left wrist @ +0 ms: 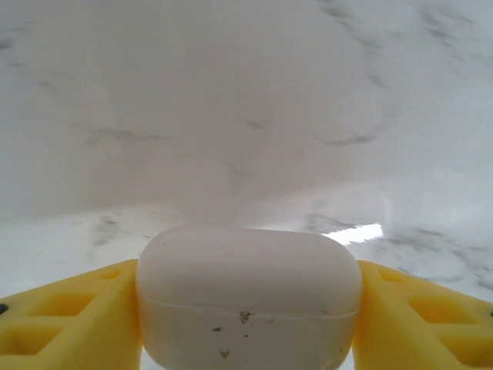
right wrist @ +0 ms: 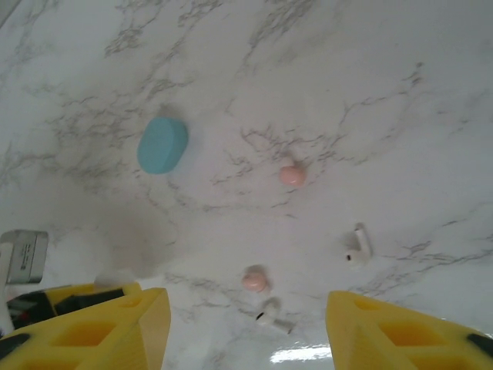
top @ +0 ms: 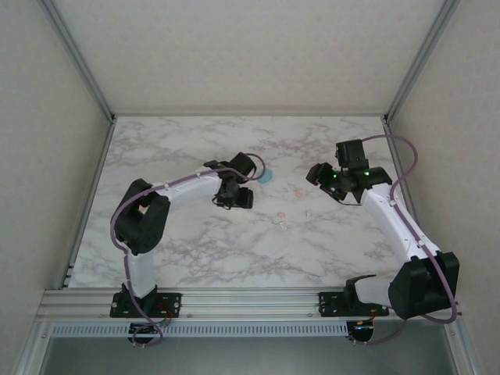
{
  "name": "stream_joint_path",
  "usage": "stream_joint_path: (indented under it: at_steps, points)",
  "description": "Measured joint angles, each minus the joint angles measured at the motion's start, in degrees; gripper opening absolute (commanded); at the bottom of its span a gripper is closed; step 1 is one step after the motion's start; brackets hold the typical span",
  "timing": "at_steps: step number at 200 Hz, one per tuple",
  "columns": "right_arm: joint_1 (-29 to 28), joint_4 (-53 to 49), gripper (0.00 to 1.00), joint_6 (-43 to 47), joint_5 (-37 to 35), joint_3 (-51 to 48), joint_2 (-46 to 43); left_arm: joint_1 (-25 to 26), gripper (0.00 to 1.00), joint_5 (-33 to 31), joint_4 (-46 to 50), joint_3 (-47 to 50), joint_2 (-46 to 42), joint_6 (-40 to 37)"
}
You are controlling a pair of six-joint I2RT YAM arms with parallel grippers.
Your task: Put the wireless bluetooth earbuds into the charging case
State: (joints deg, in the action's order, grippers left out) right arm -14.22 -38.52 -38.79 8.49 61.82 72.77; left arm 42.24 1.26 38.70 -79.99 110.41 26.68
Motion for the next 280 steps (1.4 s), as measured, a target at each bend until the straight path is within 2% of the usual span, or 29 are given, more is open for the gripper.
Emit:
stream_joint_path:
  at_steps: [27, 85, 131, 165, 185, 203, 225, 257, 280]
  points:
    - [0.1, 1.9, 0.57, 1.1, -1.7, -2.7, -2.2, 2.2, 0.63, 0.5, 0.2, -2.0, 2.5, -0.5]
    - [0.1, 6.1, 0.57, 4.0, -2.3, -5.9, -3.6, 2.5, 0.65, 0.5, 2.5, -3.3, 6.8, -3.0]
    - [0.1, 9.7, 0.57, 6.7, -0.3, -6.4, -3.2, 2.6, 0.74, 0.9, 3.2, -4.1, 6.9, -4.2]
    - [0.0, 13.2, 0.58, 9.6, 1.5, -7.1, -1.6, 2.3, 0.77, 0.0, 3.0, -3.9, 4.9, -4.4]
    - [-0.7, 15.6, 0.58, 11.8, 2.3, -7.1, 0.4, 1.4, 0.77, -0.4, 1.5, -1.8, -0.4, -4.4]
    - [-2.9, 18.0, 0.58, 14.9, 2.7, -7.1, 3.1, -1.1, 0.78, -0.5, -0.7, 0.9, -7.5, -3.9]
    - [-8.2, 21.2, 0.58, 20.7, 3.4, -7.1, 7.4, -7.3, 0.77, -0.7, -4.2, 4.4, -16.4, -2.4]
    - [-17.9, 23.4, 0.61, 34.3, 3.6, -6.2, 15.2, -17.6, 0.77, -0.5, -9.6, 11.2, -25.3, -0.1]
    - [-22.8, 25.3, 0.63, 45.3, 4.2, -6.2, 19.7, -22.1, 0.77, 0.4, -11.6, 15.8, -28.7, 1.2]
